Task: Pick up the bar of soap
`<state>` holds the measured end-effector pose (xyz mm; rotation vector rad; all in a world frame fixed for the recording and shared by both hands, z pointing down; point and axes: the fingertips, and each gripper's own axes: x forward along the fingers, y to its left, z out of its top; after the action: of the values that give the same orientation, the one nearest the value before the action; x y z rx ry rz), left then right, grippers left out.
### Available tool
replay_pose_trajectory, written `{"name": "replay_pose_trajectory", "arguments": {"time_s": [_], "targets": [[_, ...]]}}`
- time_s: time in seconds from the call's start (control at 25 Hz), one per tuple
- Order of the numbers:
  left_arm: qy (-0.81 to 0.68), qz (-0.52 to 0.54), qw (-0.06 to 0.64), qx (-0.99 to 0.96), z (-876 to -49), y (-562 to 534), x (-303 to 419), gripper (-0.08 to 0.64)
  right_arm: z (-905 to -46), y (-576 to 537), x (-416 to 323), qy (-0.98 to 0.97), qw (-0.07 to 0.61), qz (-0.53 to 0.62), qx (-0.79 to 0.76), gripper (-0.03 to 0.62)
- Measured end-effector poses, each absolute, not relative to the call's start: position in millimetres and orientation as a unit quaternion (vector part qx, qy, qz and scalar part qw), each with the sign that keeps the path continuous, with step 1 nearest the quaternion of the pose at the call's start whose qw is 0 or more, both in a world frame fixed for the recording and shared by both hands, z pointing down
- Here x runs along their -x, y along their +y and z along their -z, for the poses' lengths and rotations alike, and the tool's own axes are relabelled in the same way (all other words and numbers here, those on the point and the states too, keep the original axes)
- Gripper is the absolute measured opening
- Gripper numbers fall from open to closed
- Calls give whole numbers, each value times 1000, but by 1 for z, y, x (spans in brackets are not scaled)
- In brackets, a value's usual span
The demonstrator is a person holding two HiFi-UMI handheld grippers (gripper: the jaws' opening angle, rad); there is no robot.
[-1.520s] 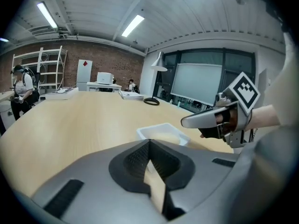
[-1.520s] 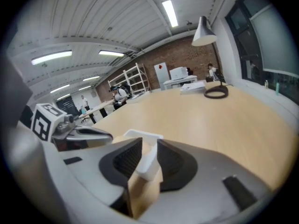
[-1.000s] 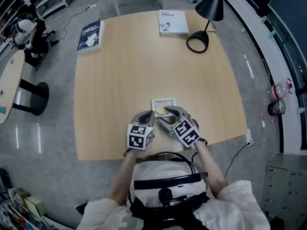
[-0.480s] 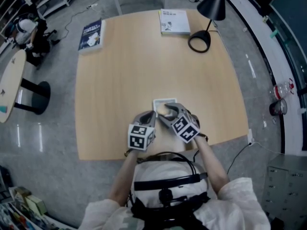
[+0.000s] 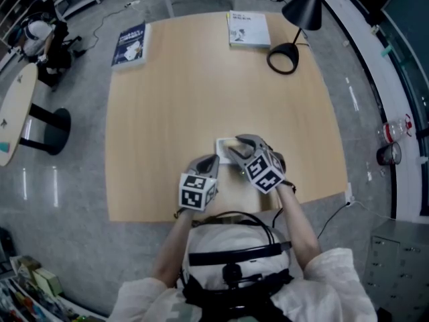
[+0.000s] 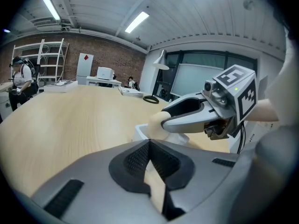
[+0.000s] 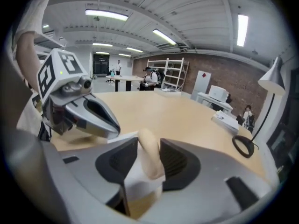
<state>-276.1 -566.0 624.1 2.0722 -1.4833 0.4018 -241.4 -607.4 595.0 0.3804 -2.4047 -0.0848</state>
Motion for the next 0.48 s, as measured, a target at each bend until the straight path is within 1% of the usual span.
{"name": "replay_pose_trajectory", "arguments": {"time_s": [0.12, 0.32, 0.48], "targets": [[-552, -148, 277, -772, -625, -566, 276, 5, -616, -603, 238, -919, 373, 30, -126, 153], [-550, -149, 279, -773, -626, -565, 277, 5, -619, -604, 244, -920, 368, 30, -134, 133], [-550, -147, 279, -773, -625, -565, 276, 5, -619, -604, 246, -918, 374, 32, -127, 133]]}}
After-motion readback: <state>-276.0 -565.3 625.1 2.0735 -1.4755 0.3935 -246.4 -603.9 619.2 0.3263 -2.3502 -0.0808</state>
